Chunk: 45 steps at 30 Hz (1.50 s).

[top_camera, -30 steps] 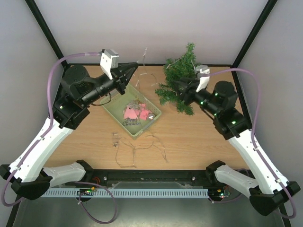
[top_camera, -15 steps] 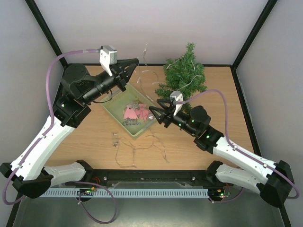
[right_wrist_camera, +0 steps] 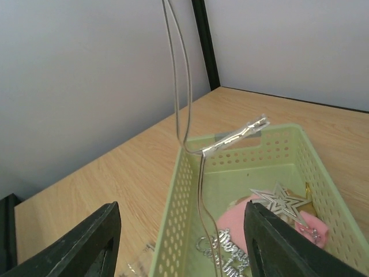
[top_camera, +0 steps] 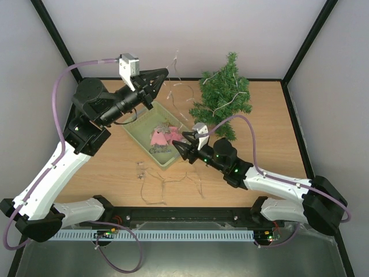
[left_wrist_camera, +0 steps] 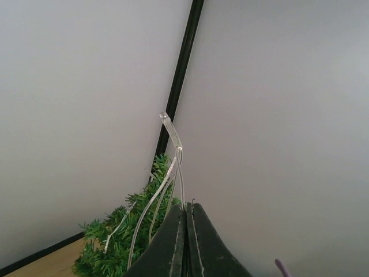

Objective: Decorate the small christmas tree
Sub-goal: Wrap the decoration item around the Christmas tree.

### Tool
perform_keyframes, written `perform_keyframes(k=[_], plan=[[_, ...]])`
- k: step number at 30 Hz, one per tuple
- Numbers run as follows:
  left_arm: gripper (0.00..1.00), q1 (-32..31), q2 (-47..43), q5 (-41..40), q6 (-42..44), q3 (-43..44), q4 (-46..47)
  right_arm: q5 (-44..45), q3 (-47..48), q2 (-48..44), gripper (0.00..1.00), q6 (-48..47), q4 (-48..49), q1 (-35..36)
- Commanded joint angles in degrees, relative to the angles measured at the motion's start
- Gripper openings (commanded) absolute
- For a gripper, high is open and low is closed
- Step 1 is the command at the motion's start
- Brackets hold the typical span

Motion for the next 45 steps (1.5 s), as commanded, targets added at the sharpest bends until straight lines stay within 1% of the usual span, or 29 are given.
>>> perform_keyframes(k=[1, 9, 15, 17, 20, 23, 24, 25, 29, 33, 35, 37, 38, 40, 43, 45], plan=[[0.02, 0.4, -1.2, -0.1, -1.0, -0.5, 2.6, 3.2, 0.0, 2.7, 0.57, -2.9, 6.0, 0.4], [0.02, 0.4, -1.7, -0.1, -1.2, -0.7, 2.5, 6.1, 1.1, 5.9, 0.55, -5.9, 6.5, 0.4], [0.02, 0.4, -2.2, -0.2, -1.5, -1.5, 3.0, 5.0, 1.5, 7.4, 0.53, -7.2, 7.1, 0.4], [0.02, 0.4, -2.3, -0.3, -1.5, -1.7, 3.0, 4.4, 1.7, 7.8, 0.46, -7.3, 7.1, 0.4], [0.02, 0.4, -2.4, -0.4, -1.5, -2.0, 3.0, 4.0, 1.5, 7.1, 0.28, -7.4, 6.6, 0.4], [0.02, 0.5, -2.6, -0.7, -1.3, -2.4, 3.0, 3.1, 1.4, 3.9, 0.06, -7.9, 4.7, 0.4], [0.02, 0.5, -2.6, -0.9, -1.2, -2.5, 2.9, 3.0, 1.6, 2.5, 0.02, -8.1, 3.2, 0.4], [0.02, 0.6, -2.5, -1.1, -1.2, -2.6, 2.8, 3.4, 1.8, 0.5, 0.02, -8.0, 1.2, 0.4], [0.03, 1.2, -2.3, -2.4, -1.2, -3.3, 2.7, 6.4, 4.8, -8.1, 0.02, -5.9, -13.6, 0.4], [0.03, 2.1, -0.8, -3.0, -2.6, -3.2, 3.0, 8.8, 11.0, -15.0, 0.02, -3.3, -28.6, 0.4], [0.02, 2.4, 0.3, -3.2, -3.3, -2.9, 3.2, 12.4, 14.5, -18.2, 0.02, -3.0, -34.0, 0.4], [0.02, 2.6, 1.6, -3.2, -3.6, -2.4, 3.2, 18.6, 18.7, -20.4, 0.02, -2.3, -39.1, 0.4], [0.03, 2.6, 2.4, -3.1, -3.8, -1.9, 3.2, 21.5, 21.4, -21.0, 0.02, -2.1, -41.3, 0.4], [0.02, 2.8, 3.7, -2.9, -4.3, -1.0, 3.2, 24.2, 27.2, -20.6, 0.02, -3.5, -45.7, 0.4], [0.02, 2.9, 5.8, -2.3, -5.0, 0.7, 3.9, 30.8, 39.2, -16.4, 0.02, -7.4, -52.3, 0.4], [0.02, 3.1, 6.7, -2.3, -5.4, 1.6, 5.2, 36.7, 45.2, -12.9, 0.02, -10.3, -55.2, 0.3]])
